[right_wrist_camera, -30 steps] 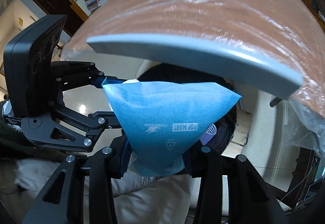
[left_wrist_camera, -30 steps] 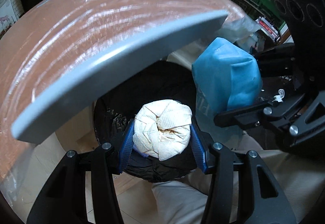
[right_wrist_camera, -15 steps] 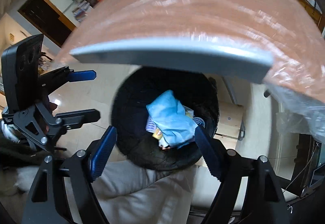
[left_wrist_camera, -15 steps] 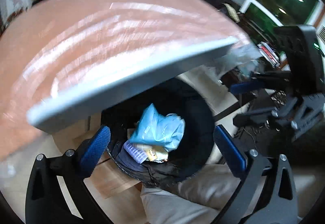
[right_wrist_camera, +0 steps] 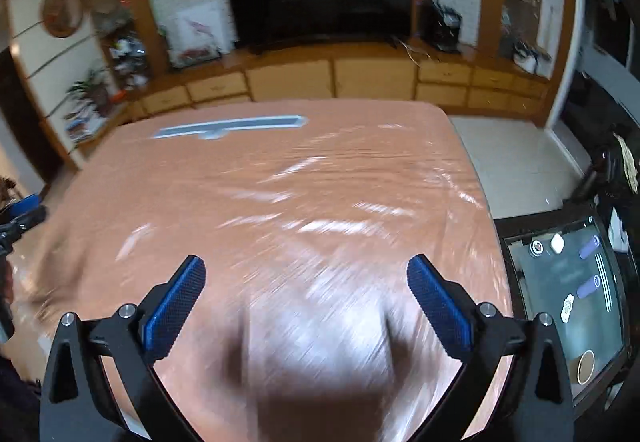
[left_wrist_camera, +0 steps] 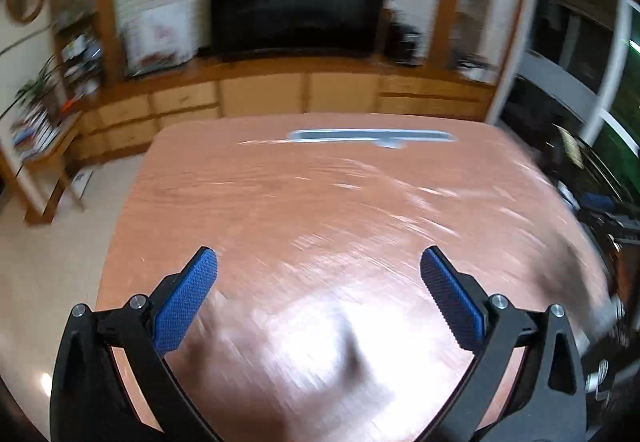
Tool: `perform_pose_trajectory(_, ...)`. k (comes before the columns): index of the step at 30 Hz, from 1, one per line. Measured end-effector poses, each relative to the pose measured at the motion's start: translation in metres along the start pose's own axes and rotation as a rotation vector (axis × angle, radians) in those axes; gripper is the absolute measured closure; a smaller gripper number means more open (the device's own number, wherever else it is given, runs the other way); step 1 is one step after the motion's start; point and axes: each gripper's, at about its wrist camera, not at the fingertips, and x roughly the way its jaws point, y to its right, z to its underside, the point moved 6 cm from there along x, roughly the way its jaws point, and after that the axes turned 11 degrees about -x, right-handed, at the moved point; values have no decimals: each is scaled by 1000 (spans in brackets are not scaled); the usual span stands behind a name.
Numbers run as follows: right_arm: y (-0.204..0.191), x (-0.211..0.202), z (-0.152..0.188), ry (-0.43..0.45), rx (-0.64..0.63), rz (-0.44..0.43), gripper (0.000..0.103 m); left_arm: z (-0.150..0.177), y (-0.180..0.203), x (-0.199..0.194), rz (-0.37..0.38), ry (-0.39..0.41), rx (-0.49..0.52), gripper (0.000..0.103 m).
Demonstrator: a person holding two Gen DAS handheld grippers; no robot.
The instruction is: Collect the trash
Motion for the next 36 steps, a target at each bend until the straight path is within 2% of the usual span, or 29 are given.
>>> perform_pose_trajectory(2,18,26,-5,-44,26,18,4,-11,-17,28,-58,-15,-41,2)
perform_pose_trajectory(6,50,66,-7,-107,49,56,4,-32,-48,67,-110,-40,-145,2)
perform_pose_trajectory(9,56,81,-4,-145,47,71,4,-36,-59,79,-150,-46,-132,2)
perform_pose_trajectory(13,55,86,-7,-134,17,106,4,-42,-64,93,-186,-61,-104,1)
perform_pose_trajectory(17,54,87,-7,-95,26,142,4,-44,-70,104,-204,-77,-132,1)
perform_pose_trajectory(22,57,88,-9,-94,28,145,4,-42,-73,112,-234,-119,-127,1)
perform_pose_trajectory(36,58,88,-9,-94,28,145,4,-41,-74,112,-232,-121,-125,1)
